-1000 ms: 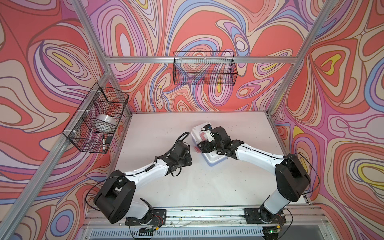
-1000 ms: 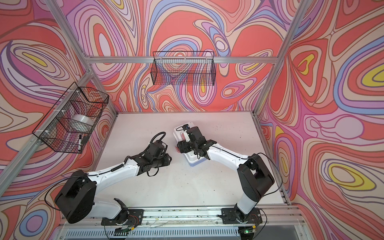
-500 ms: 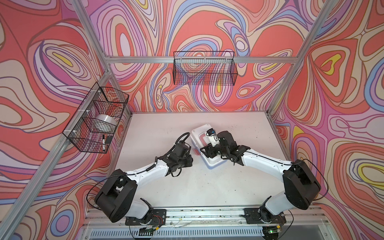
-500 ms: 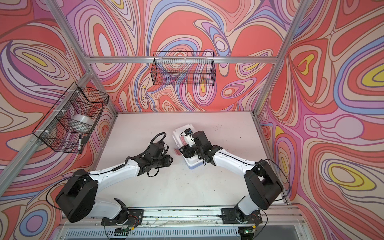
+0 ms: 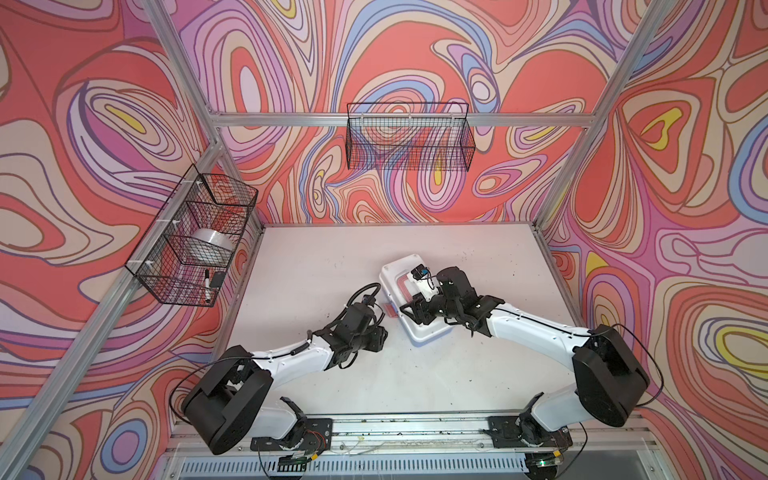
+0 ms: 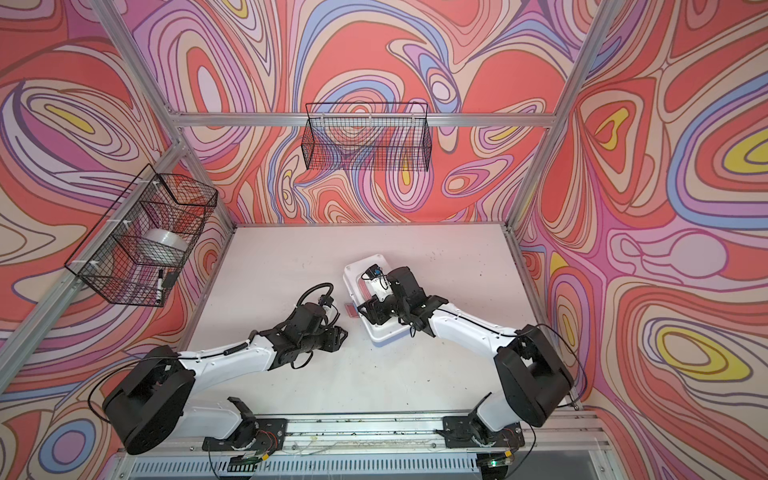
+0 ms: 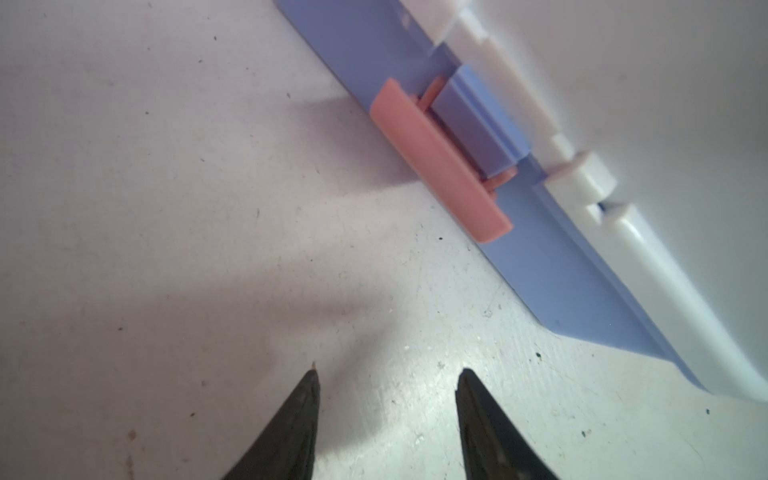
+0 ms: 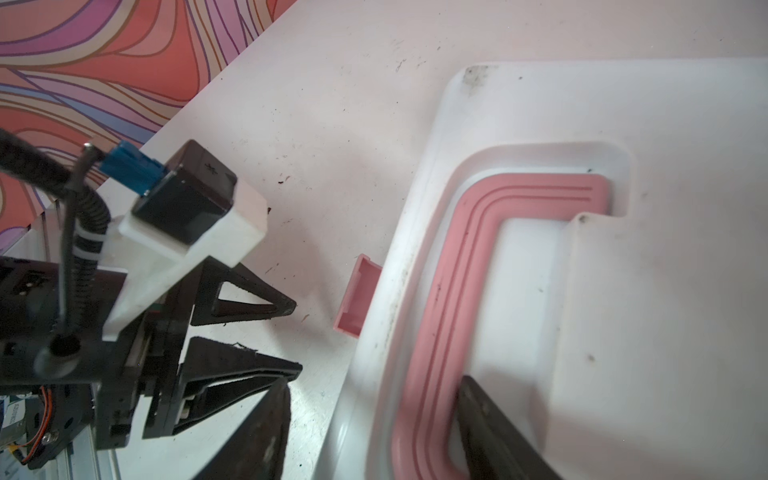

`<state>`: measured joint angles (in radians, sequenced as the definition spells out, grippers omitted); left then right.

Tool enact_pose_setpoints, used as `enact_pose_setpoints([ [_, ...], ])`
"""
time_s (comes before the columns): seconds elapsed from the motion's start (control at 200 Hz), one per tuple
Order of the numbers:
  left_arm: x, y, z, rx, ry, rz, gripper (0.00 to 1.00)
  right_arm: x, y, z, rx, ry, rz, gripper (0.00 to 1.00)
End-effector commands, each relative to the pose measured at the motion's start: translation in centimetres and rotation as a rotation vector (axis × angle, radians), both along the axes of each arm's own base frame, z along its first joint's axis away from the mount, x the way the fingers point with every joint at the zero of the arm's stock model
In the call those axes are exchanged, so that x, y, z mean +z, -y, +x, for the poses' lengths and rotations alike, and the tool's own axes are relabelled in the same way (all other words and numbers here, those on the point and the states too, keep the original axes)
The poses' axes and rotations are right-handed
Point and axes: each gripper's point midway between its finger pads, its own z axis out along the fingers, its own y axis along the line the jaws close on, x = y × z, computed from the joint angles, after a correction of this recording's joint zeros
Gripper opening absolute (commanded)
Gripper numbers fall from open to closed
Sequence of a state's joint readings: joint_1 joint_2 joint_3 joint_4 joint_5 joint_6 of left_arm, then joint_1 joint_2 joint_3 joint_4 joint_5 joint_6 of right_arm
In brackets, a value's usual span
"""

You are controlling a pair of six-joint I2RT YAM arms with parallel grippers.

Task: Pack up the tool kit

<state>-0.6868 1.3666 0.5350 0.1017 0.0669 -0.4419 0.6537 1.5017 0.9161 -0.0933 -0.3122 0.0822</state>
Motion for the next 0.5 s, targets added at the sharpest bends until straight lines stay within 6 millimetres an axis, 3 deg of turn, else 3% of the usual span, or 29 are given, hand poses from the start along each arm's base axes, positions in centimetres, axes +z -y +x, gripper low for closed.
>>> enact_pose_setpoints([
  [0.0,0.0,0.1,0.6,-0.043,0.111,0.020,0.57,-6.0,1.2,-5.1,0.072,-0.241,-0.127,0.65],
  [0.325,-0.8,0.0,1.9,-0.012,0.132,0.066,0.49,-5.2,1.7,-4.1,0.025,-0.196,-0.143,0.66],
  [0.351,0.5,0.6,3.0,0.004,0.156,0.047,0.48,-5.2,1.7,-4.1,0.021,-0.195,-0.142,0.66],
  [0.496,1.0,0.6,4.1,0.060,0.158,0.050,0.45,-5.4,1.7,-4.0,0.012,-0.203,-0.142,0.66],
])
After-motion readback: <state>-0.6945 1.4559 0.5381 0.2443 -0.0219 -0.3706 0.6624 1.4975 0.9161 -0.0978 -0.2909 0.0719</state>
